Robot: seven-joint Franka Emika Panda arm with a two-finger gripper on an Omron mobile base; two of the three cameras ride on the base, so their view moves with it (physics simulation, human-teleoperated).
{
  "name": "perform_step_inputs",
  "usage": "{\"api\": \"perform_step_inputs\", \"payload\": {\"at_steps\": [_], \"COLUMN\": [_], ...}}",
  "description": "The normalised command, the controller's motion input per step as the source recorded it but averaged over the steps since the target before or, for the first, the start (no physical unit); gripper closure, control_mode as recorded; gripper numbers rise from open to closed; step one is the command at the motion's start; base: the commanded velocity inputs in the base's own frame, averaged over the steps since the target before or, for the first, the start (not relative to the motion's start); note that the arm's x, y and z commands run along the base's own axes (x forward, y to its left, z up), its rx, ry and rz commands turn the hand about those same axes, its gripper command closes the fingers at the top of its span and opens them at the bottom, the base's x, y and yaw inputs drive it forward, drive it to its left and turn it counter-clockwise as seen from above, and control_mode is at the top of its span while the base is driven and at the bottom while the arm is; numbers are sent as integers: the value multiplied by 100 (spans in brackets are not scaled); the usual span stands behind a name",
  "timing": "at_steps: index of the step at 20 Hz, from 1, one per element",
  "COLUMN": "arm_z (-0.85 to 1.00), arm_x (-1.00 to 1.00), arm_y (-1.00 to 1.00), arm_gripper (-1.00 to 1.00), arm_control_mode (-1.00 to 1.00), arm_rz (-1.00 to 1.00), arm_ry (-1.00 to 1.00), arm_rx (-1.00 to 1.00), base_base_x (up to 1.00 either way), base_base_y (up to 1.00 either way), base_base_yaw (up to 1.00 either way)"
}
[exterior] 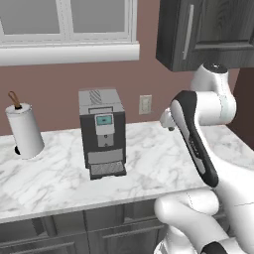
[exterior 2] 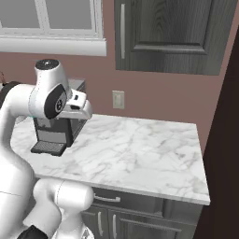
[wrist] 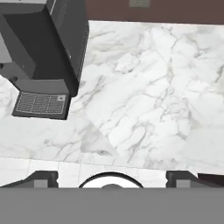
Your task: Navigate to the fridge.
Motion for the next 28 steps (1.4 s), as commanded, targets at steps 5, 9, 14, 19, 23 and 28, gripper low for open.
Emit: {"api": "perform_step_inputs", "payload": {"at_steps": [5, 9, 14, 19, 23, 28], "arm_z": [0, 0, 0, 0, 0, 0], "arm_x": [-62, -50, -32, -33, -45, -36], "arm_y": [1, 0, 0, 0, 0, 0], "arm_gripper": [-100, -100, -100, -100, -100, -100], "arm_control_mode": [-100, -100, -100, -100, -100, 100], "arm_rz": [0, 0, 0, 0, 0, 0], "arm_ry": [-12, -13, -8, -7, -15, -14], "arm_rx": [0, 0, 0, 0, 0, 0], "base_base_x": [0, 0, 0, 0, 0, -11], "base_base_y": [0, 0, 0, 0, 0, 0], "base_base_yaw": [0, 0, 0, 0, 0, 0]}}
